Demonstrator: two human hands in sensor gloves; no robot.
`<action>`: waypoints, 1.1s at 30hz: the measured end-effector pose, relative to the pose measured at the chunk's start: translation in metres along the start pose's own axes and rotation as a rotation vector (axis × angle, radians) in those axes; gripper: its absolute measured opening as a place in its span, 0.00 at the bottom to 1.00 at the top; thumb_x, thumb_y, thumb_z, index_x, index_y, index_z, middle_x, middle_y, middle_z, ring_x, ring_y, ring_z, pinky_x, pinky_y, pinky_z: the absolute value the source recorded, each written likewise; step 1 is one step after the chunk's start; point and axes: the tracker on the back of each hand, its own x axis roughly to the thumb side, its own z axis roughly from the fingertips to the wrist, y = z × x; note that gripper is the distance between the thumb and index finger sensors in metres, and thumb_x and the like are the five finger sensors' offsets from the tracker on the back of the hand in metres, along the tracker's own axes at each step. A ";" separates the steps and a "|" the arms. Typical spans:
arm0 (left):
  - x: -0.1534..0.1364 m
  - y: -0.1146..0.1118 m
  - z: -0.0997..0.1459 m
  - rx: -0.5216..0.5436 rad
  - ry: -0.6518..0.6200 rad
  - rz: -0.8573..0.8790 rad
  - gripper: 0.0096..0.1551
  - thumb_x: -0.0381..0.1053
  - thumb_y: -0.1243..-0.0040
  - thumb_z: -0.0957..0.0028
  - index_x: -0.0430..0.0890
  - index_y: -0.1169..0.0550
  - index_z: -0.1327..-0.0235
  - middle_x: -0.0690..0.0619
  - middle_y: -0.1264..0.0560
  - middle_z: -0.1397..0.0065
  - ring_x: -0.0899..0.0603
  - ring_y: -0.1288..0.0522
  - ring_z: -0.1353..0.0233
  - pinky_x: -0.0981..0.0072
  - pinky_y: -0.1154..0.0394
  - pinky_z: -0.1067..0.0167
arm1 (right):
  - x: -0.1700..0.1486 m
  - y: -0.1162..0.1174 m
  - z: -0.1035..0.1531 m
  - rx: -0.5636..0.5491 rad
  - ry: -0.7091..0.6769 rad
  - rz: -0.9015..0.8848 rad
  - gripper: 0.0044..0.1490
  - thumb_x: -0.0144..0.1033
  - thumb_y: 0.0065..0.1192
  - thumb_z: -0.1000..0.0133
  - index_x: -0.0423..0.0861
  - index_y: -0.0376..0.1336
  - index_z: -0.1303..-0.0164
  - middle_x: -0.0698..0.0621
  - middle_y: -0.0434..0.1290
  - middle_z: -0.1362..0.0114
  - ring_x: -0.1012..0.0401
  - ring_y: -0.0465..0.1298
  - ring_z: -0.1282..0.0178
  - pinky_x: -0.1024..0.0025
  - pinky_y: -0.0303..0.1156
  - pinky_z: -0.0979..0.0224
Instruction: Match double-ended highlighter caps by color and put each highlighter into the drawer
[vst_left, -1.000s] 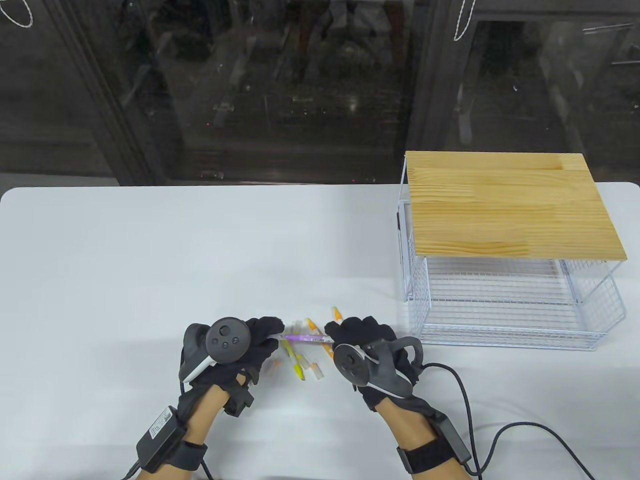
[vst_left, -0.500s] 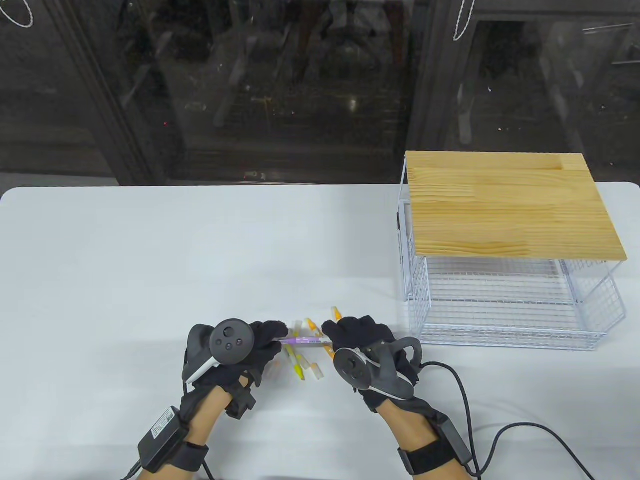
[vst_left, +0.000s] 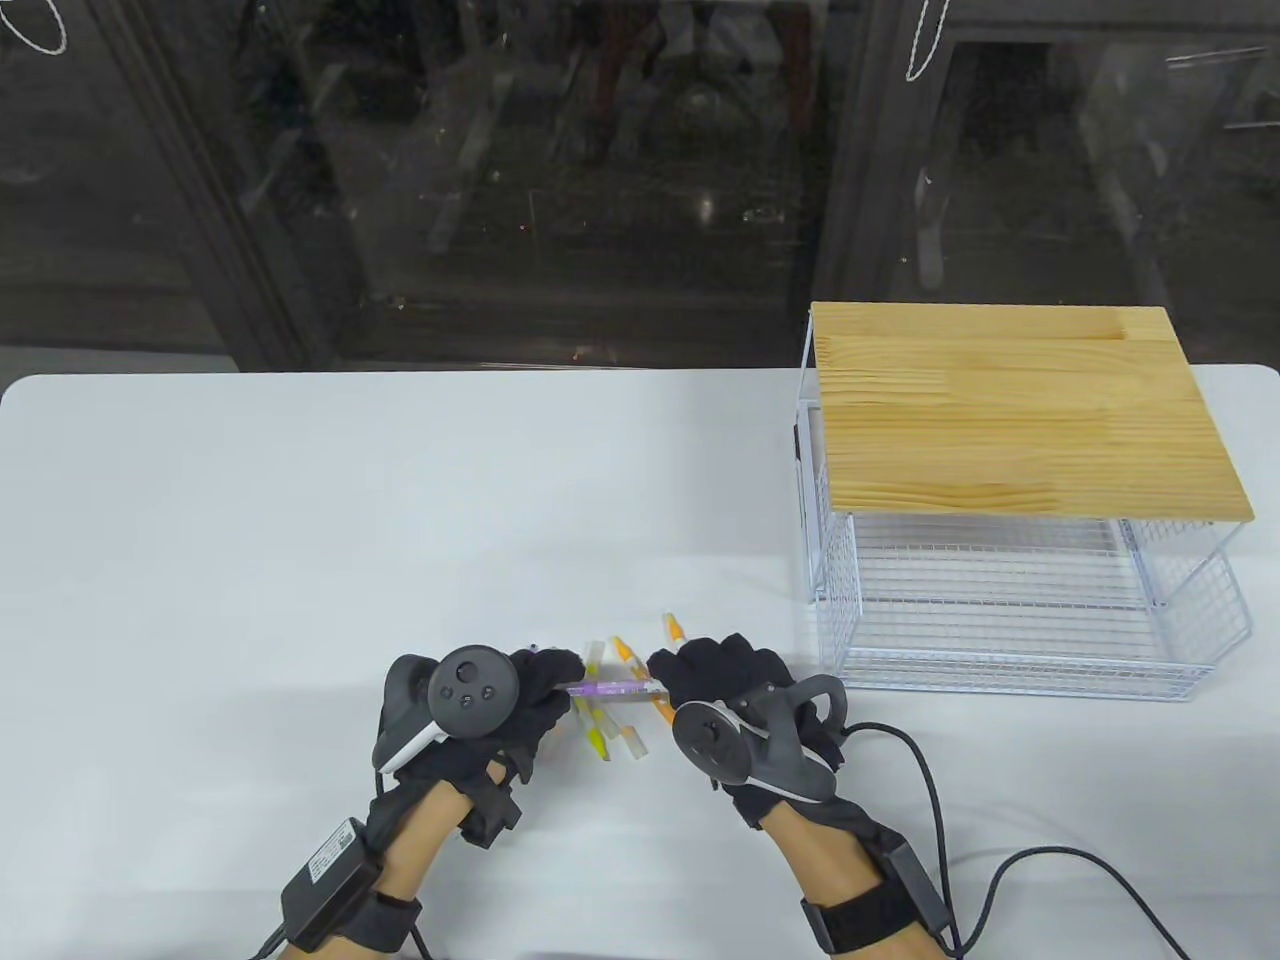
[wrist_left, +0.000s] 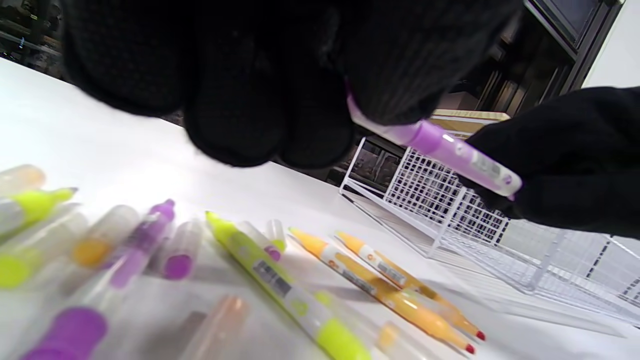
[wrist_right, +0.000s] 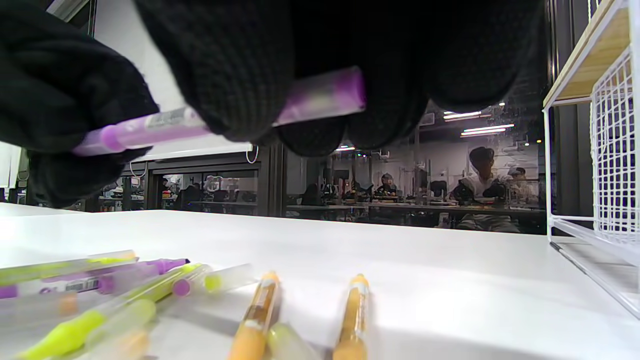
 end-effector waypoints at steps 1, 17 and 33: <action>0.003 0.000 0.001 0.001 -0.009 -0.008 0.26 0.50 0.32 0.57 0.53 0.17 0.43 0.52 0.13 0.47 0.41 0.15 0.49 0.41 0.19 0.51 | 0.000 -0.002 0.001 -0.011 -0.003 0.005 0.28 0.36 0.74 0.55 0.59 0.75 0.42 0.55 0.80 0.38 0.51 0.79 0.43 0.54 0.76 0.39; -0.005 0.011 0.004 0.045 0.001 0.018 0.26 0.52 0.30 0.58 0.55 0.17 0.44 0.54 0.13 0.47 0.42 0.15 0.49 0.40 0.19 0.51 | 0.006 -0.009 0.002 -0.021 -0.039 -0.018 0.29 0.43 0.75 0.54 0.59 0.74 0.40 0.57 0.79 0.36 0.53 0.79 0.40 0.52 0.75 0.37; 0.008 -0.003 -0.001 -0.005 -0.044 -0.030 0.26 0.54 0.31 0.58 0.56 0.16 0.44 0.56 0.12 0.48 0.43 0.13 0.50 0.41 0.19 0.52 | 0.019 0.005 -0.001 0.043 -0.060 -0.021 0.28 0.47 0.75 0.55 0.60 0.75 0.43 0.57 0.82 0.40 0.55 0.80 0.45 0.53 0.76 0.38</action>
